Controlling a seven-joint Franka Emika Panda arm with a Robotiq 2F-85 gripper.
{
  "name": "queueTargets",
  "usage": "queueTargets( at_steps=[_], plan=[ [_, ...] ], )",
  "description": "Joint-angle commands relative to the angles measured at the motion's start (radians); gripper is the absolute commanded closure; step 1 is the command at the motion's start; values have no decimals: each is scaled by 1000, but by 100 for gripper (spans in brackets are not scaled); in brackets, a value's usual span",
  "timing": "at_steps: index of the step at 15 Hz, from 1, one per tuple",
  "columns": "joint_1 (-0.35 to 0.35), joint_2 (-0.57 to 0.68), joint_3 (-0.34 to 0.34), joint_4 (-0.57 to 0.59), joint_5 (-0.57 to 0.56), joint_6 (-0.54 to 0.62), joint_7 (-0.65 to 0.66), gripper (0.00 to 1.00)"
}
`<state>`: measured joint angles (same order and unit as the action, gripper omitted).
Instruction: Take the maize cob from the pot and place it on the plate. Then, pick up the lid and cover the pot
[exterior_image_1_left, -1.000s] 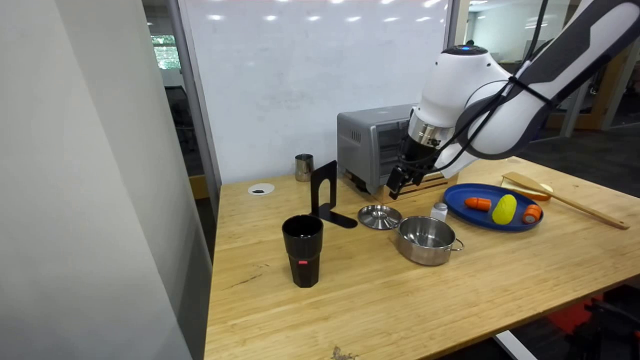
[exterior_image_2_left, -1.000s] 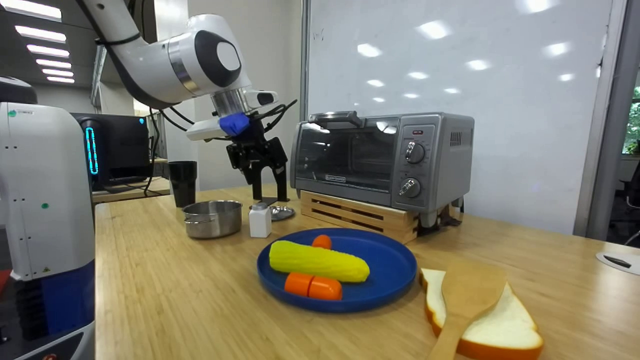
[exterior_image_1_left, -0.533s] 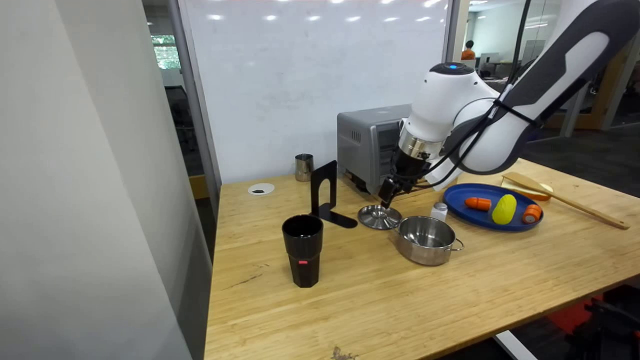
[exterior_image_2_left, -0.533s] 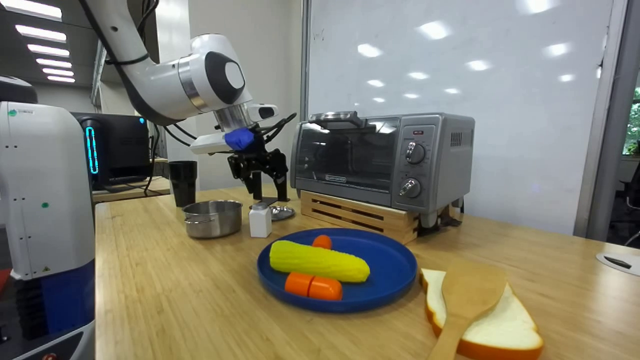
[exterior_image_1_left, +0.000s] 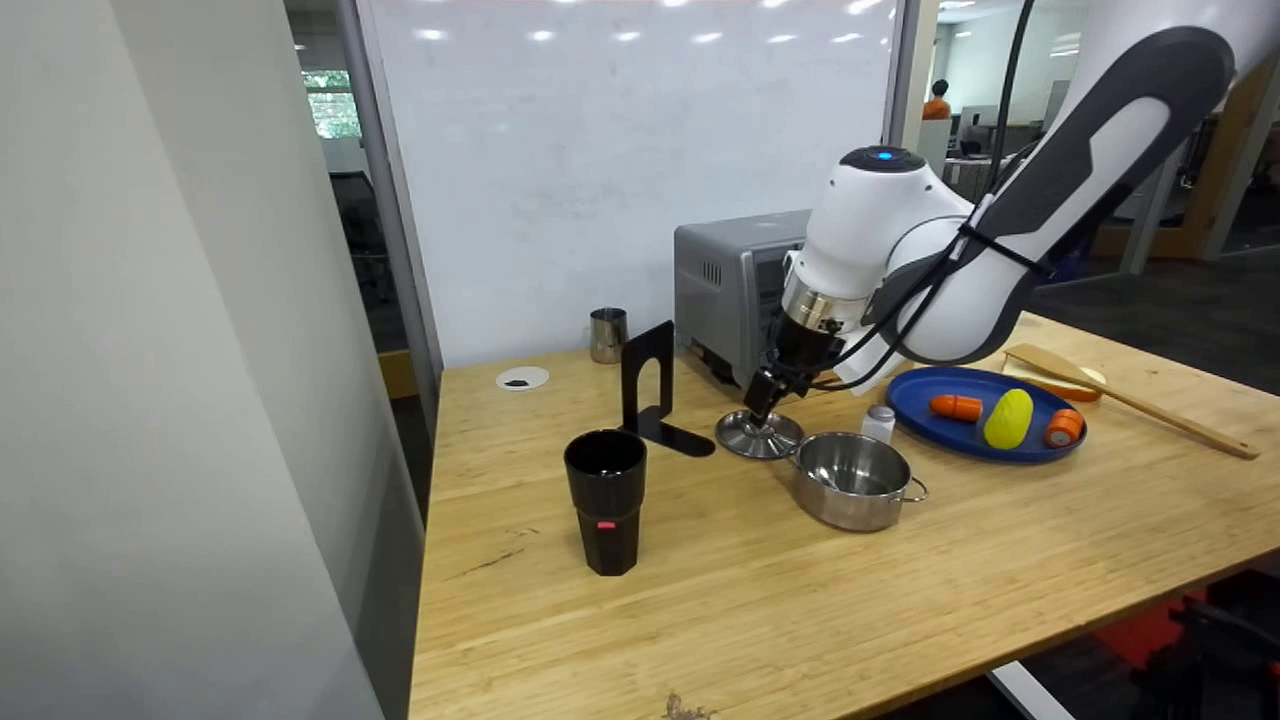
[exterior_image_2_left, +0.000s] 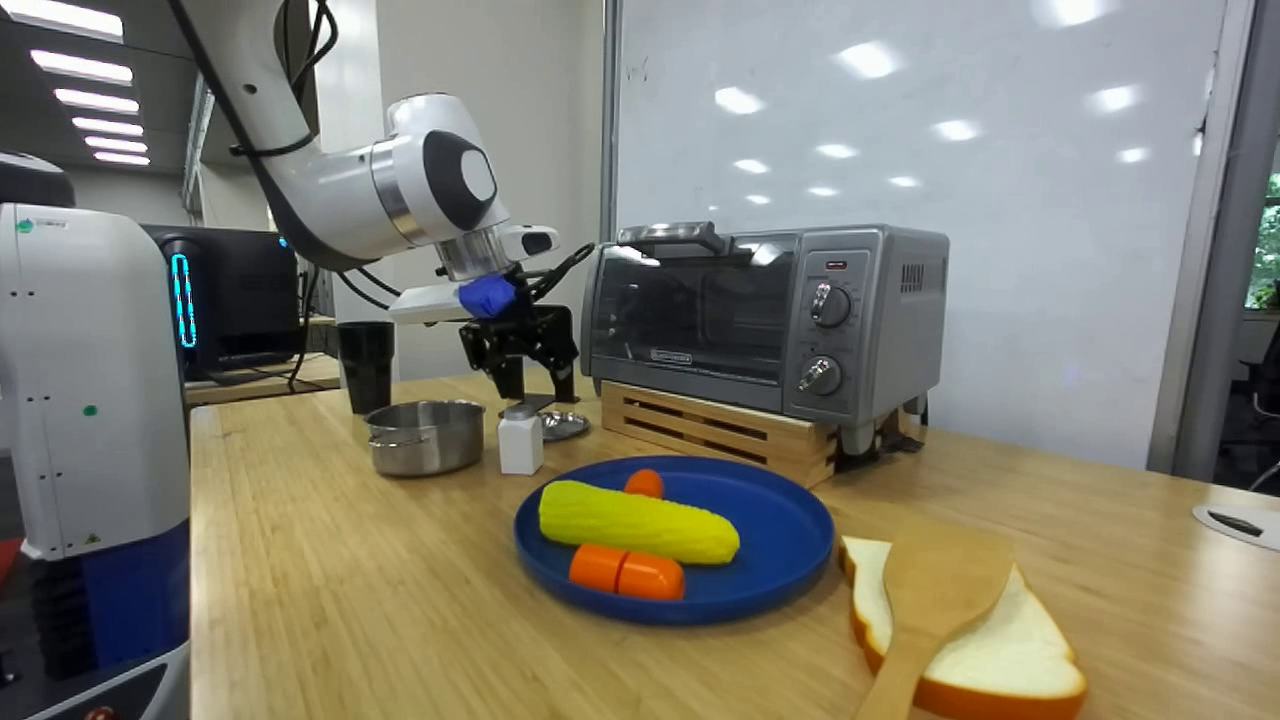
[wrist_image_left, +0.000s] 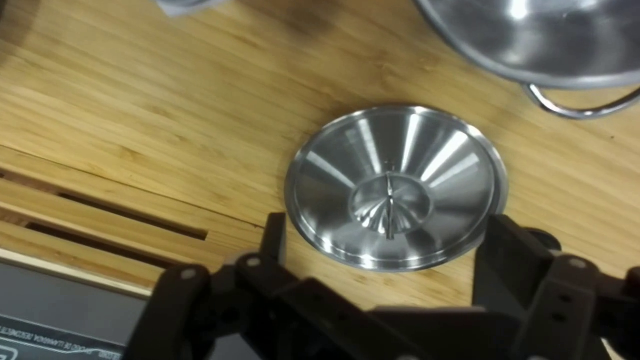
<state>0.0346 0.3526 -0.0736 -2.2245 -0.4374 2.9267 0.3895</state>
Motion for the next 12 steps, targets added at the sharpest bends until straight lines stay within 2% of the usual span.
queueTargets(
  at_steps=[1, 12],
  plan=[
    [13, 34, -12, 30, -22, 25, 3, 0],
    [-8, 70, 1, 33, -4, 75, -15, 0]
  ],
)
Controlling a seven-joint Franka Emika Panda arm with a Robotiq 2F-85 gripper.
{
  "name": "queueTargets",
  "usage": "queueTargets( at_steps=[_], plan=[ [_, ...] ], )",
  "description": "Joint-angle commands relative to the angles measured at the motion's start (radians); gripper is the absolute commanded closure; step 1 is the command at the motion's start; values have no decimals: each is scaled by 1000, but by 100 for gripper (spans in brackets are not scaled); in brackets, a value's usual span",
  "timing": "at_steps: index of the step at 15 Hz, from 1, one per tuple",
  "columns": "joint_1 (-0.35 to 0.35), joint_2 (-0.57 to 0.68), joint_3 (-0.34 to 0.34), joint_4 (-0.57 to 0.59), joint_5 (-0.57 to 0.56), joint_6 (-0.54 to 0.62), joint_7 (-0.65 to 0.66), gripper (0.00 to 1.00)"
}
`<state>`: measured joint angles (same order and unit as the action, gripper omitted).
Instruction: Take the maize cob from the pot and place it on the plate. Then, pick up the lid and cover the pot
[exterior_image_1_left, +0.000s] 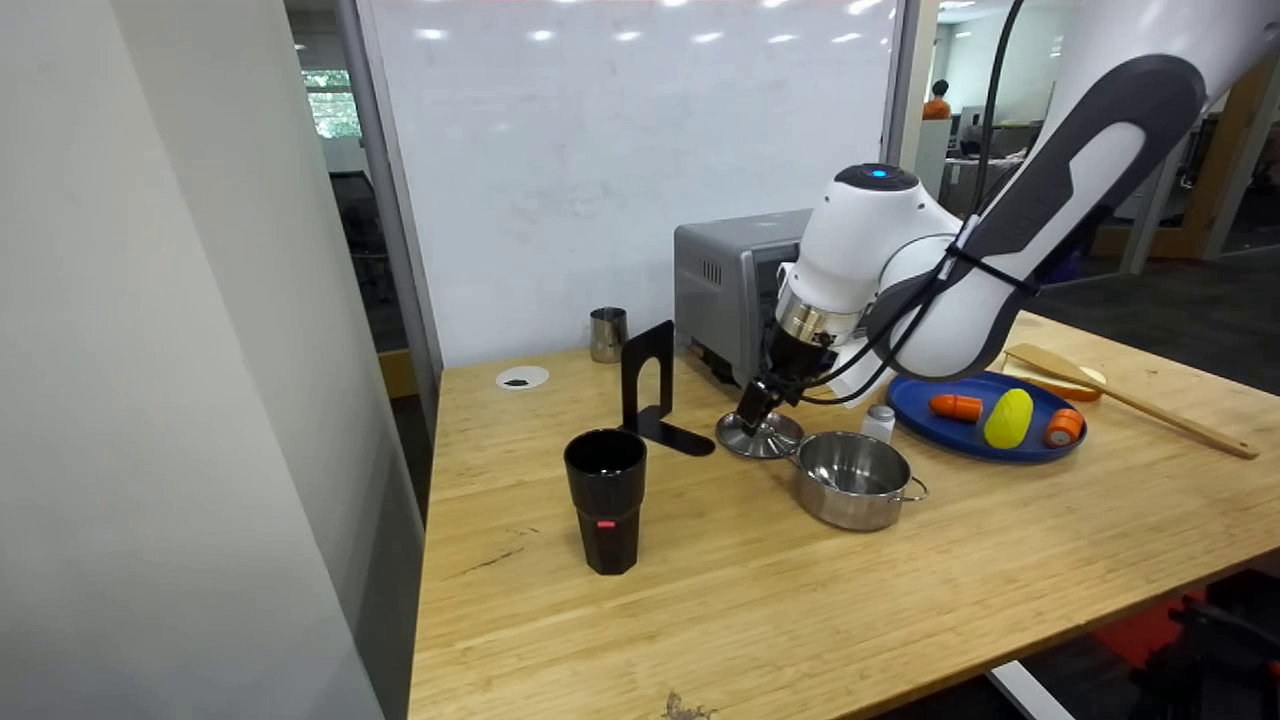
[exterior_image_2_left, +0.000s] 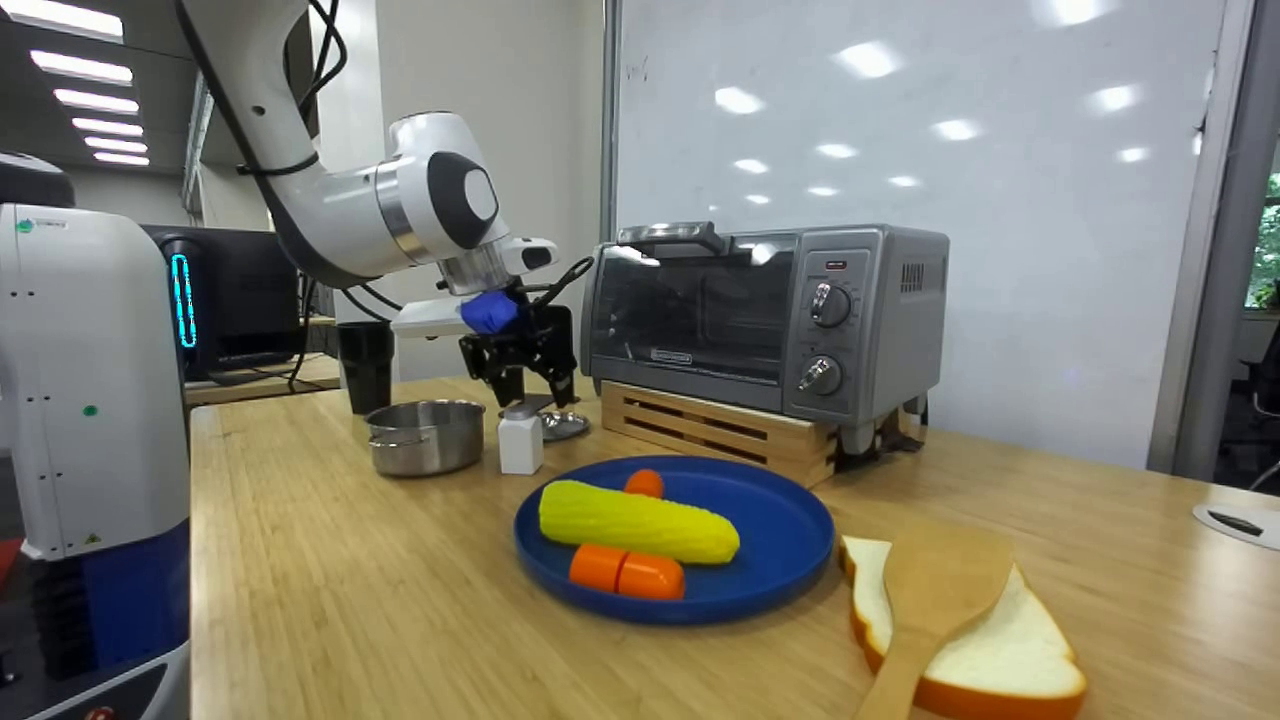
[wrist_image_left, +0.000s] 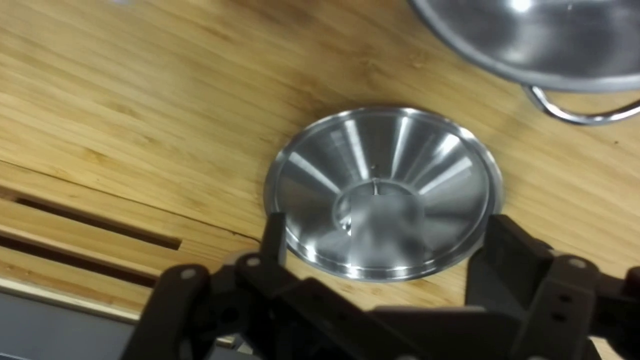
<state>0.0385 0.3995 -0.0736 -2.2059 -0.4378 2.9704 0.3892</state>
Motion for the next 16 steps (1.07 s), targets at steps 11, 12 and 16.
queueTargets(
  at_steps=[11, 12, 16],
  plan=[
    [-37, 8, 3, 3, -4, 72, -31, 76],
    [-42, 7, 4, 1, -4, 80, -32, 84],
    [-72, 5, 25, -5, 8, 90, -48, 94]
  ],
)
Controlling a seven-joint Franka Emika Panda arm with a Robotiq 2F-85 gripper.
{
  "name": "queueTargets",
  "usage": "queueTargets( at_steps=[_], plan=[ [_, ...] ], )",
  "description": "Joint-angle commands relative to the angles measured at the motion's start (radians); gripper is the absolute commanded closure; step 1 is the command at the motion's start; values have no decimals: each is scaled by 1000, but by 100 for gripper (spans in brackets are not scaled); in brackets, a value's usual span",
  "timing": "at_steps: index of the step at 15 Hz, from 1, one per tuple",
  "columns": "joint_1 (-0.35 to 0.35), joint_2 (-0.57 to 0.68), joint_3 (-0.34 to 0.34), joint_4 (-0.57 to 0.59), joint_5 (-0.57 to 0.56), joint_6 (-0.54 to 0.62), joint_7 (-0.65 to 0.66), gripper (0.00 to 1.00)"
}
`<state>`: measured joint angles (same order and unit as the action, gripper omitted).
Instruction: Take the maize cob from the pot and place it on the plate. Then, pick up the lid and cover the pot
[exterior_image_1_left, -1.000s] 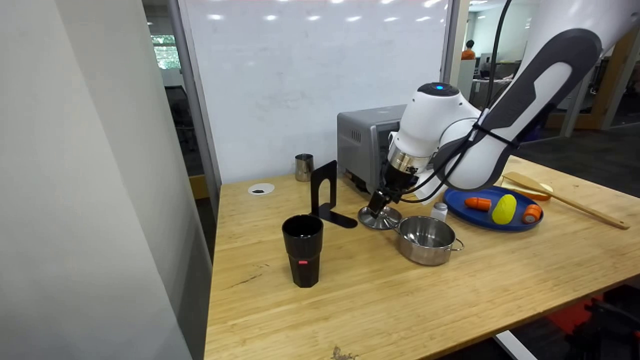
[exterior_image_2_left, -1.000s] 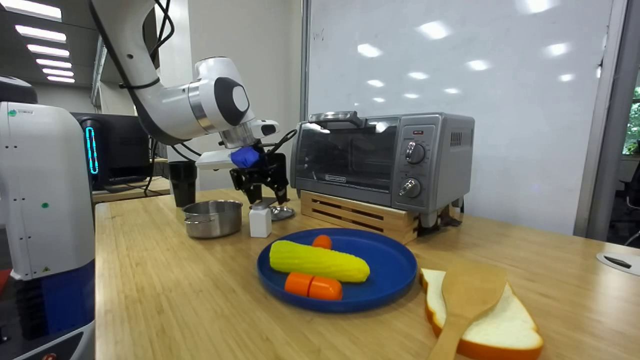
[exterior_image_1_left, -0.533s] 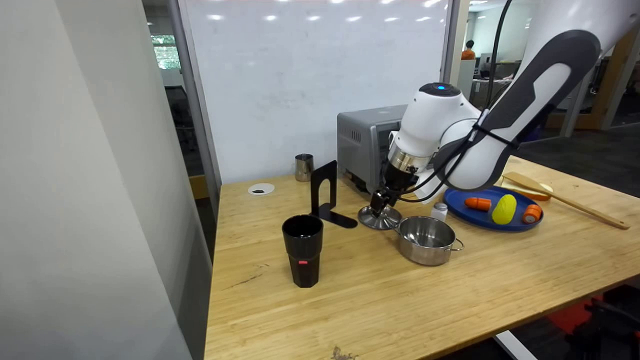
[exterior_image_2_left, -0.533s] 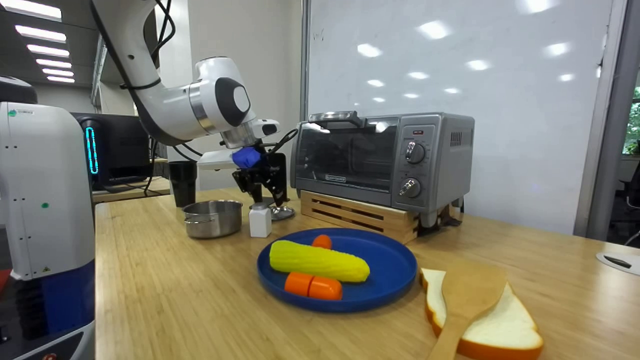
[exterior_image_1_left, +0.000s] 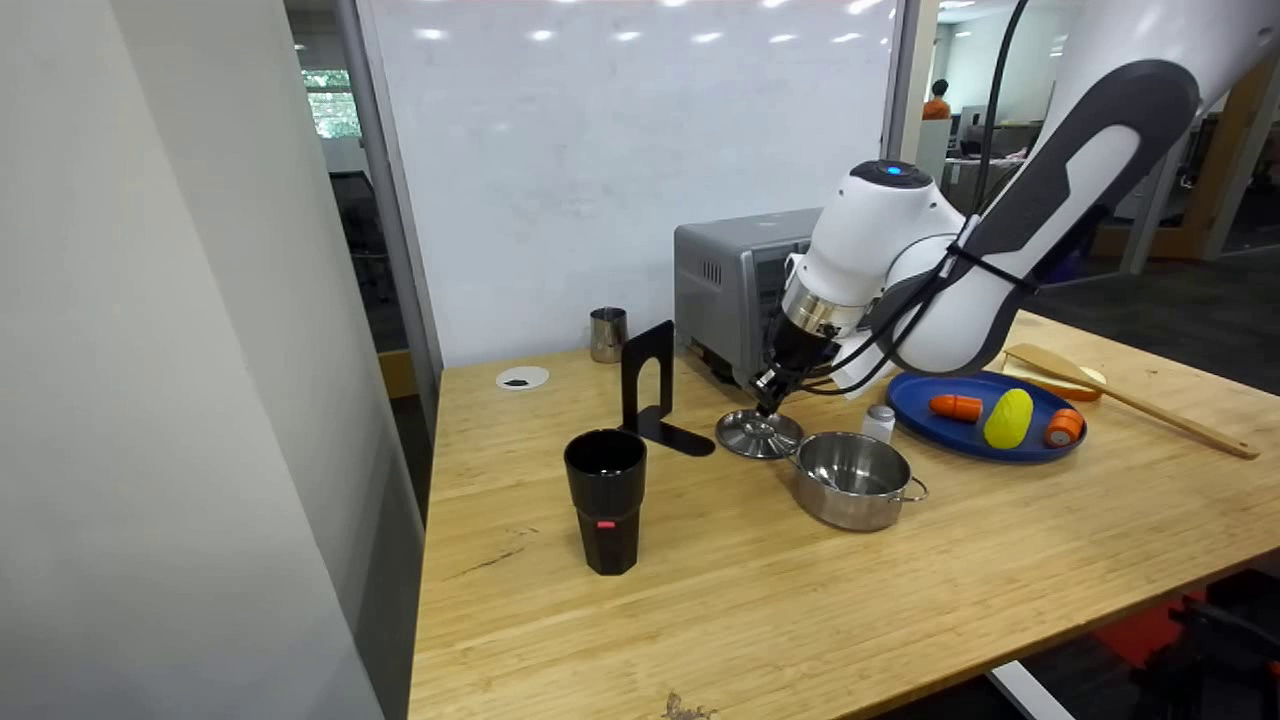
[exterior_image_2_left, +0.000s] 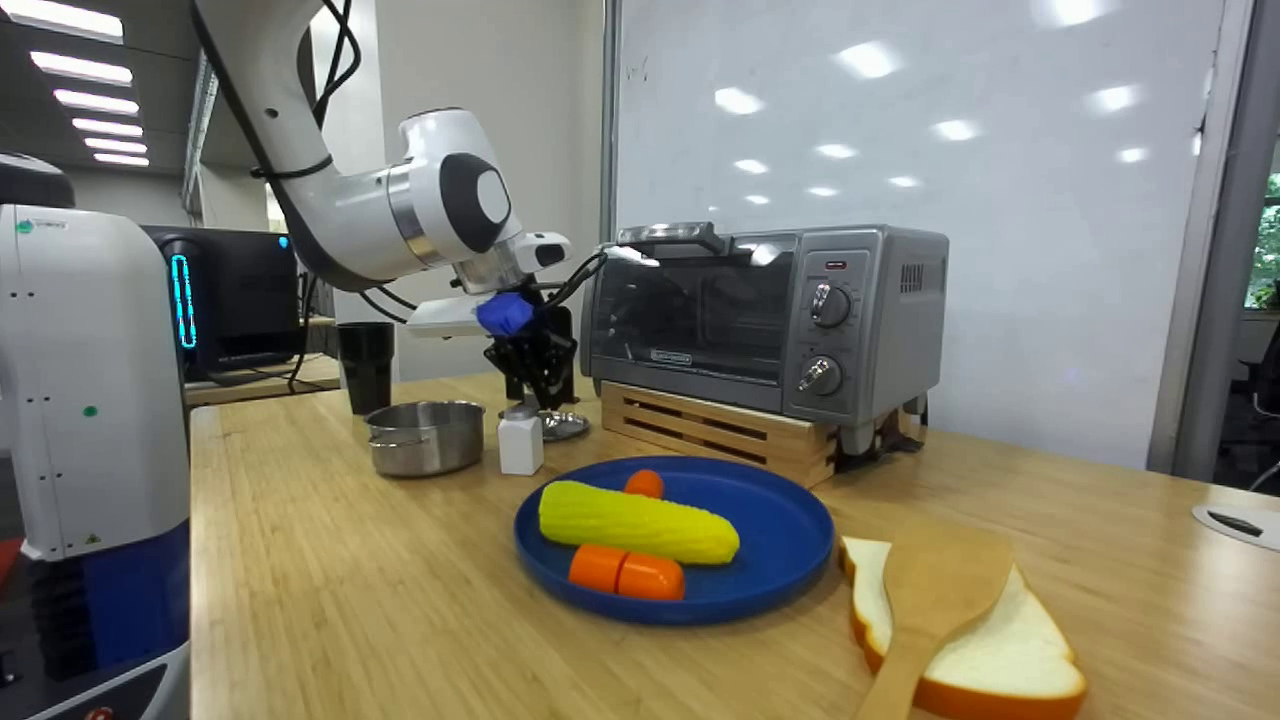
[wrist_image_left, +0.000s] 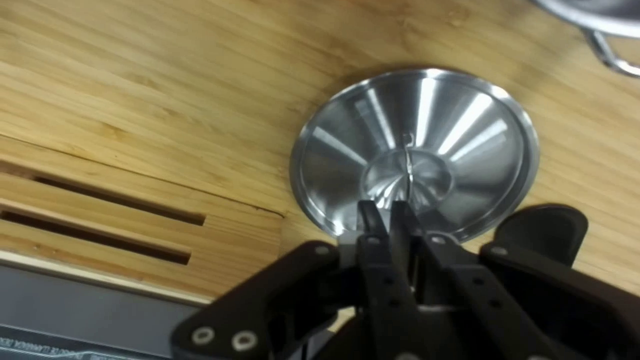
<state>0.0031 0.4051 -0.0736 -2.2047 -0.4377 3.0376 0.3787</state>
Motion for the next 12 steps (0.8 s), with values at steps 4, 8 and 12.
queueTargets(
  at_steps=[4, 8, 12],
  plan=[
    [-39, -6, 34, -9, 3, 22, -46, 60],
    [-41, -4, 41, -9, 4, 23, -48, 33],
    [-66, 9, 64, -11, 16, 20, -62, 5]
  ],
)
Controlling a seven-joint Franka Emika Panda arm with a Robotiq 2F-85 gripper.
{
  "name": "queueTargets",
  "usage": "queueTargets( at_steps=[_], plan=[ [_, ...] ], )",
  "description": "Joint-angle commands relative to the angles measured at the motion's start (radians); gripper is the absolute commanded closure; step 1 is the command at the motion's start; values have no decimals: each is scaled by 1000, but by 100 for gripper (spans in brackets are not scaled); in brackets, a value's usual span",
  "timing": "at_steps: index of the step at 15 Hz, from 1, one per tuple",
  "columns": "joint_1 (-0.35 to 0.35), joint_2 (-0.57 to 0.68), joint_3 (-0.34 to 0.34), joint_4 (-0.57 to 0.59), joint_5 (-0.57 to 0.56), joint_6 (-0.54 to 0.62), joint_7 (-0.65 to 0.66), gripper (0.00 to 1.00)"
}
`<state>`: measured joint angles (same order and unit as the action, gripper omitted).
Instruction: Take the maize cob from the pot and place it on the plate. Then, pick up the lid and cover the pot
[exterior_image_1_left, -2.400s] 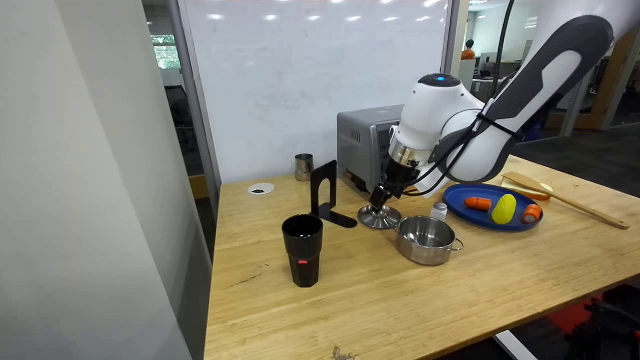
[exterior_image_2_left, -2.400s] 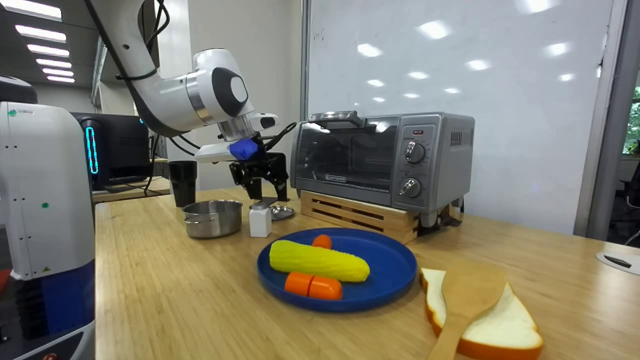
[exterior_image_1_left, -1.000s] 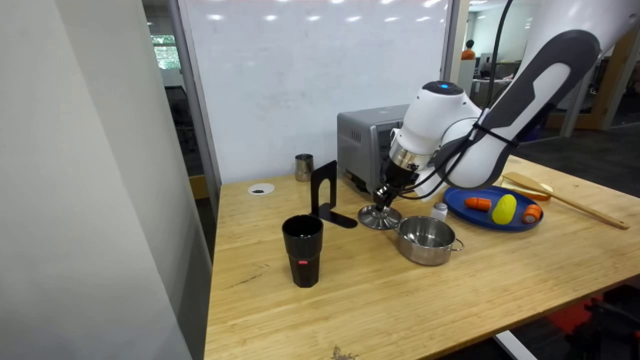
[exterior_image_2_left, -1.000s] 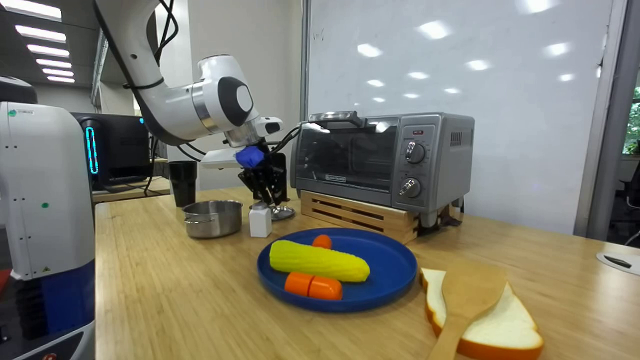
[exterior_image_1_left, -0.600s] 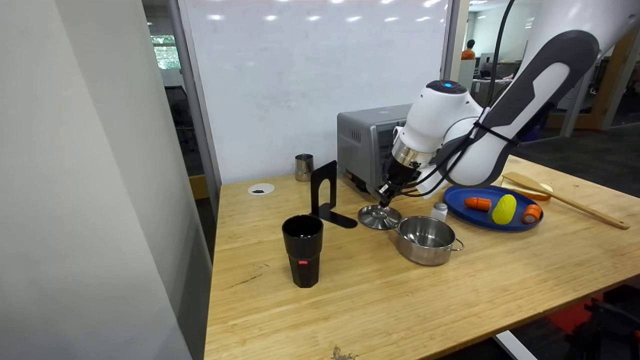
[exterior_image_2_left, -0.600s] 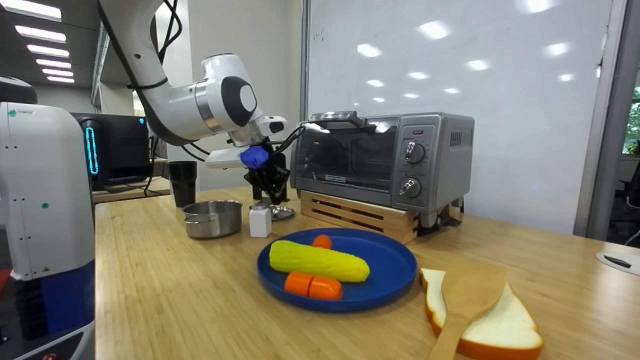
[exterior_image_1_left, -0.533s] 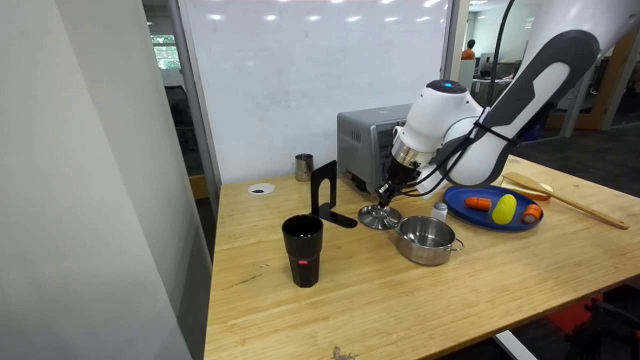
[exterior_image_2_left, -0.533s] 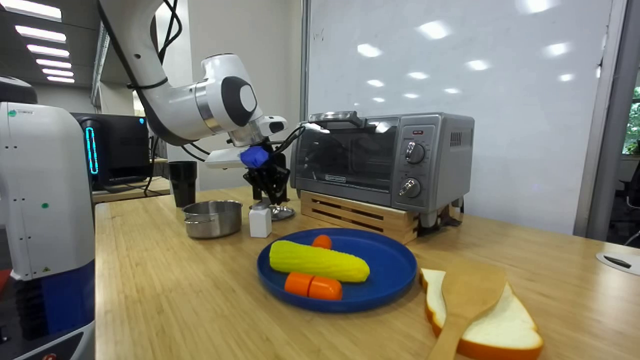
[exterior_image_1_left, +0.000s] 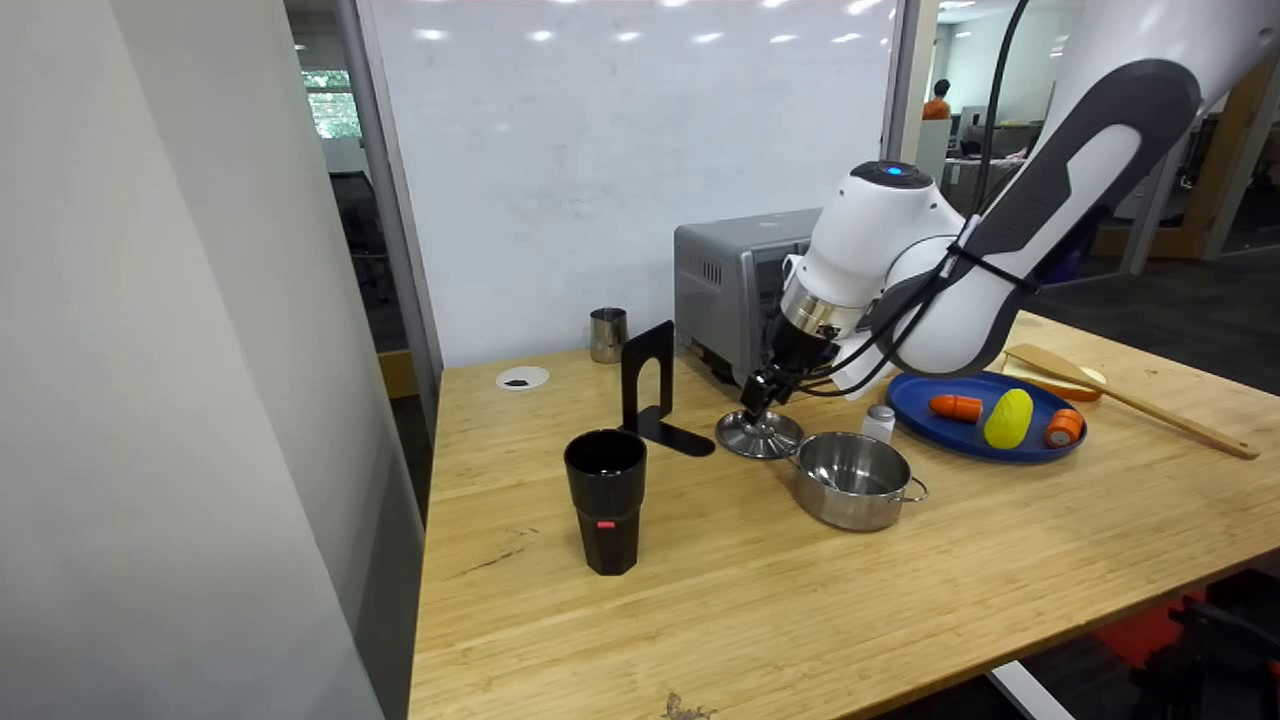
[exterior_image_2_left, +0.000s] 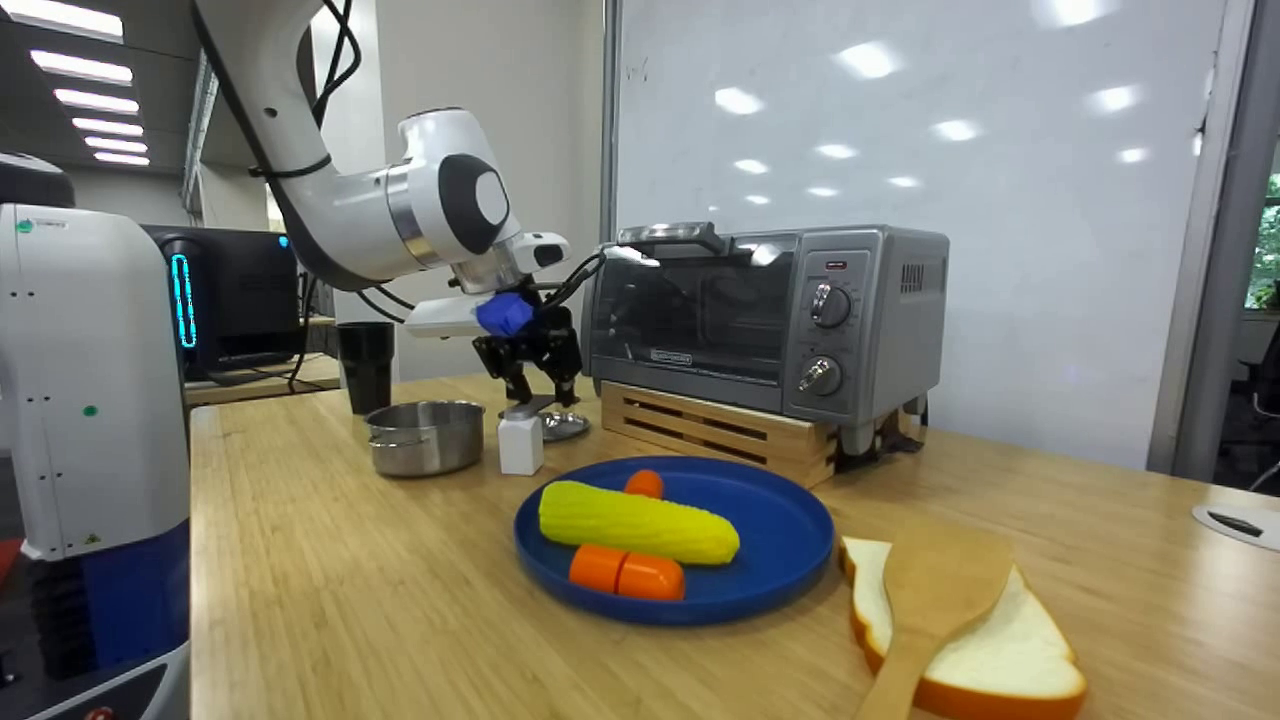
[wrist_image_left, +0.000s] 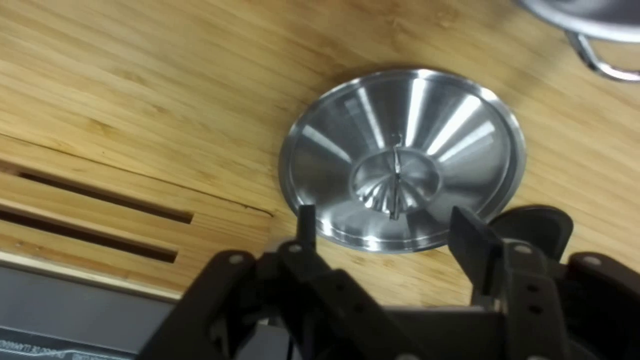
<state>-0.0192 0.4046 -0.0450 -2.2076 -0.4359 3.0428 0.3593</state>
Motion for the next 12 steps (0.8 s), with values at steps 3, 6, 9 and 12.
queueTargets(
  at_steps=[3, 6, 9, 12],
  plan=[
    [-59, 16, 55, -5, 13, 12, -50, 0],
    [-66, 20, 68, -4, 8, 10, -59, 28],
    [-71, 23, 74, -3, 6, 11, -64, 49],
    [-77, 31, 77, -3, 6, 13, -67, 71]
  ],
)
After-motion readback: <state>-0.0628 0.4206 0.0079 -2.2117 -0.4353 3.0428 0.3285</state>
